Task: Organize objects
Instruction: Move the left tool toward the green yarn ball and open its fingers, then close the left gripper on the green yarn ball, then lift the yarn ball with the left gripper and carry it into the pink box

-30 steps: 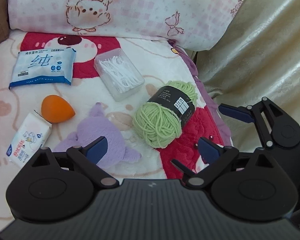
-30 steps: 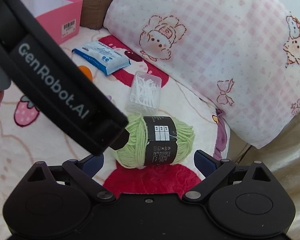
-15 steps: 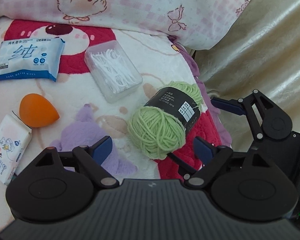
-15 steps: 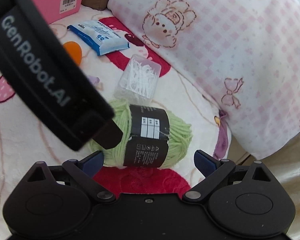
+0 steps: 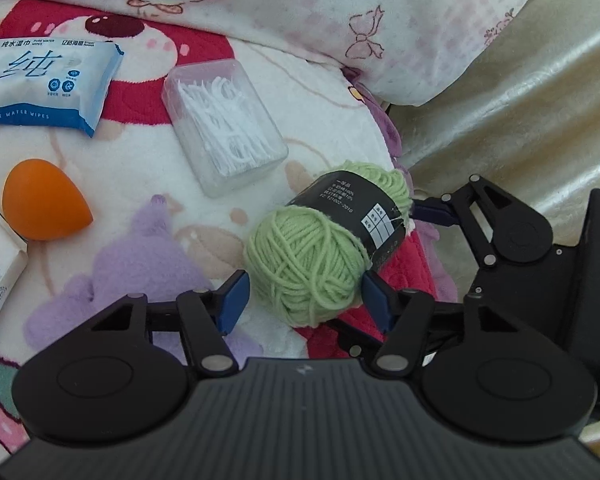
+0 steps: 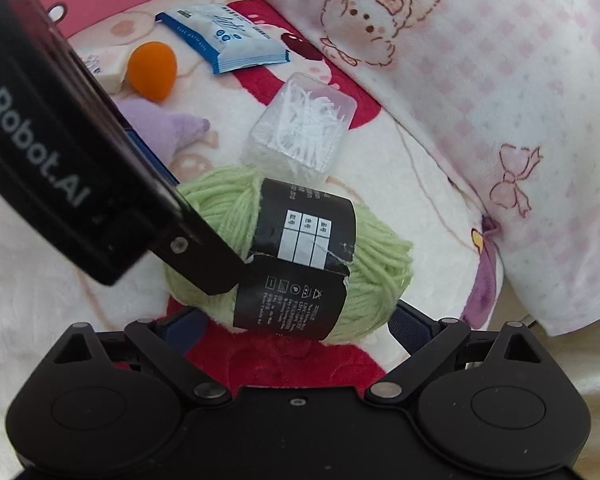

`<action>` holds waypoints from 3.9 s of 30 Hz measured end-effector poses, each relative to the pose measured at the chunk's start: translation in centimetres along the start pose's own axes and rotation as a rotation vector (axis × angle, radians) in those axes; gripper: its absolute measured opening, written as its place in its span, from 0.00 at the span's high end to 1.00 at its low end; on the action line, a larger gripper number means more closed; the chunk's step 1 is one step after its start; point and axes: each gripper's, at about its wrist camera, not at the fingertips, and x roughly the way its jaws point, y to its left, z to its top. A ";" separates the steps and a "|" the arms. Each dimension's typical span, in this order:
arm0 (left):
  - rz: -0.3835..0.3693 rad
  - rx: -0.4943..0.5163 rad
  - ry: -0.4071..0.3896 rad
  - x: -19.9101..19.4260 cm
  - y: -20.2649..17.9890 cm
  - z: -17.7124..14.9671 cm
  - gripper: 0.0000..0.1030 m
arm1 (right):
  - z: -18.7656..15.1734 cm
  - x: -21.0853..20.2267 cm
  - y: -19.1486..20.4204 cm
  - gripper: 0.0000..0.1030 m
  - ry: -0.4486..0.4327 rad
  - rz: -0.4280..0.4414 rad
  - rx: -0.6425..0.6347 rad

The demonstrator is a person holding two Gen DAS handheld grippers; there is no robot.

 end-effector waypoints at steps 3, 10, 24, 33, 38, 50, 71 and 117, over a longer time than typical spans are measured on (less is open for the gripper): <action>0.002 -0.009 0.005 0.7 0.1 0.1 0.41 | 0.2 0.8 0.1 0.06 0.007 0.012 -0.004; -0.018 -0.010 -0.030 0.6 0.1 0.3 0.46 | 0.3 0.1 -0.6 0.10 -0.010 0.055 0.041; -0.057 -0.038 -0.008 0.0 0.1 0.7 0.44 | -0.2 -2.4 -1.1 0.18 -0.101 0.113 0.231; -0.050 0.049 -0.008 -3.0 -1.1 0.3 0.44 | -0.1 -5.4 0.0 0.18 -0.166 0.108 0.258; -0.037 0.079 -0.007 -4.8 -1.4 0.0 0.44 | 0.3 -7.2 0.8 0.17 -0.192 0.114 0.277; -0.004 0.075 0.078 -10.1 0.4 -0.9 0.45 | 2.7 -10.0 4.2 0.17 -0.168 0.203 0.408; 0.047 0.108 0.090 -21.7 2.5 -2.8 0.45 | 7.6 -16.9 10.8 0.16 -0.168 0.271 0.462; 0.135 0.013 -0.053 -34.9 14.0 -1.0 0.45 | 21.3 -19.9 19.8 0.20 -0.353 0.246 0.298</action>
